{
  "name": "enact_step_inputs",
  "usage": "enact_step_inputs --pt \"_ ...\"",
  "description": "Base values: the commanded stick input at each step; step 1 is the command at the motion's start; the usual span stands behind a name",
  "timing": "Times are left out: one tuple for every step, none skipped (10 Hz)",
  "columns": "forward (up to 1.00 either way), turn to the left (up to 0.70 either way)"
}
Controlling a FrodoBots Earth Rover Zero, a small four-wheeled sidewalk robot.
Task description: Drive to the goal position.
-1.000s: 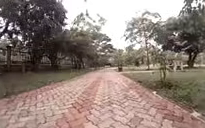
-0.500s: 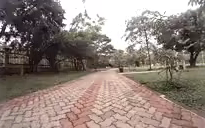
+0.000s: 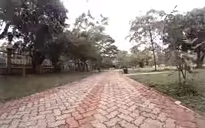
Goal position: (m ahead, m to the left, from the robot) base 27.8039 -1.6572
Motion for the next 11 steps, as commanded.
enact_step_inputs --pt "0.70 0.01" --pt "0.70 0.01" --pt "0.70 0.01" --pt "0.70 0.01" --pt "0.70 0.01" --pt "0.70 0.01" --pt "0.70 0.01" --pt "0.70 0.01" --pt "0.70 0.01" --pt "0.70 0.01" --pt "0.70 0.01"
